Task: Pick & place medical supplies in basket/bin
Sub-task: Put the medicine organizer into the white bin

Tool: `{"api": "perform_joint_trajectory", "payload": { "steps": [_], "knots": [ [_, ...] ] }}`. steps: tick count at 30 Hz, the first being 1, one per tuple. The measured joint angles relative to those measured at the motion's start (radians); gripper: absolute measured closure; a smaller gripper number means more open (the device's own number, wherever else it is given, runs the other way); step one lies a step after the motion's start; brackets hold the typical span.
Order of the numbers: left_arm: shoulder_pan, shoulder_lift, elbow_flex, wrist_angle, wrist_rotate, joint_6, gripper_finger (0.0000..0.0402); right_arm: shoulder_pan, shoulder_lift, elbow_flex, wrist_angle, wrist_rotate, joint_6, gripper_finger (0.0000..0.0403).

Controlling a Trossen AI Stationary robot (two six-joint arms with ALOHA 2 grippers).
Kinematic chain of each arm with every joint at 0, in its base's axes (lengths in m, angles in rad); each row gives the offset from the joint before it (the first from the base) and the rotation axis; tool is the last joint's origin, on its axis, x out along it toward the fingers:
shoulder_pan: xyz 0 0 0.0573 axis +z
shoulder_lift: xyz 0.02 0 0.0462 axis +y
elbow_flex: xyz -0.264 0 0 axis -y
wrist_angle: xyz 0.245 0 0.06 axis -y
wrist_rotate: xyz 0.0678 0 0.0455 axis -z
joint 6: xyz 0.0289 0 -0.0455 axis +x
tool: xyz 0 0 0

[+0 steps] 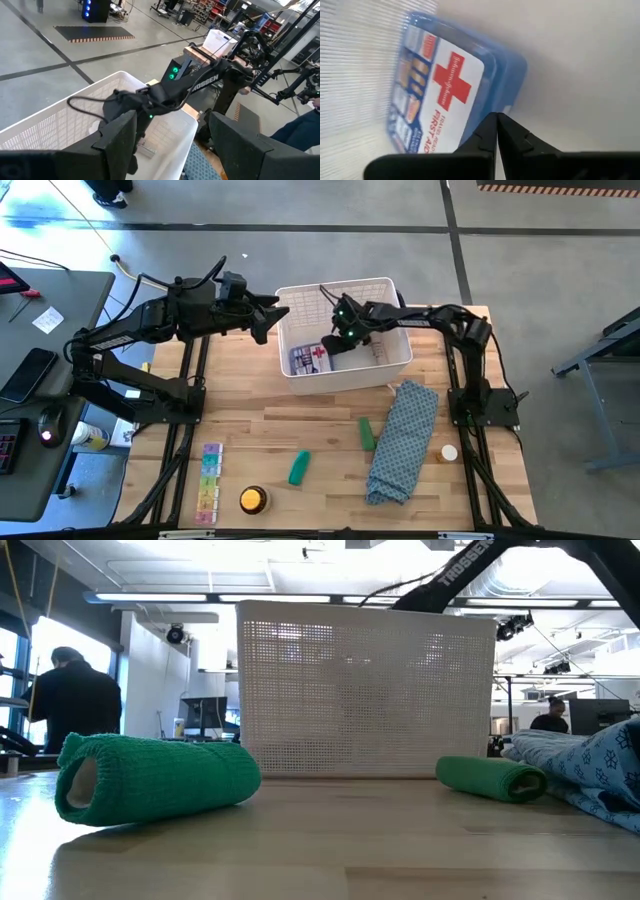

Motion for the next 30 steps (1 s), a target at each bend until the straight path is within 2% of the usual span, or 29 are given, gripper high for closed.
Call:
{"api": "perform_joint_trajectory", "payload": {
  "steps": [6, 13, 17, 21, 23, 30],
  "knots": [
    [0.0, 0.0, 0.0, 0.011, 0.0, 0.0, 0.0117, -0.025, -0.077, 0.002, -0.048, 0.062, -0.026, 0.0398],
    [0.0, 0.0, 0.0, 0.017, -0.003, 0.0, 0.0117, -0.049, -0.085, 0.002, -0.18, 0.112, -0.105, 0.0398],
    [0.0, 0.0, 0.0, 0.021, -0.004, -0.001, 0.0117, -0.049, -0.085, -0.001, -0.177, 0.168, -0.126, 0.0398],
    [0.0, 0.0, 0.0, -0.008, -0.007, -0.005, 0.0117, -0.052, -0.085, 0.0, -0.158, 0.152, -0.127, 0.0398],
    [0.0, -0.003, 0.005, -0.084, -0.007, -0.032, 0.0117, -0.057, -0.091, 0.0, -0.164, 0.128, -0.13, 0.0398],
    [0.0, -0.01, 0.105, -0.56, 0.003, -0.203, 0.0117, -0.058, -0.192, 0.0, -0.161, 0.055, -0.192, 0.0398]
  ]
}}
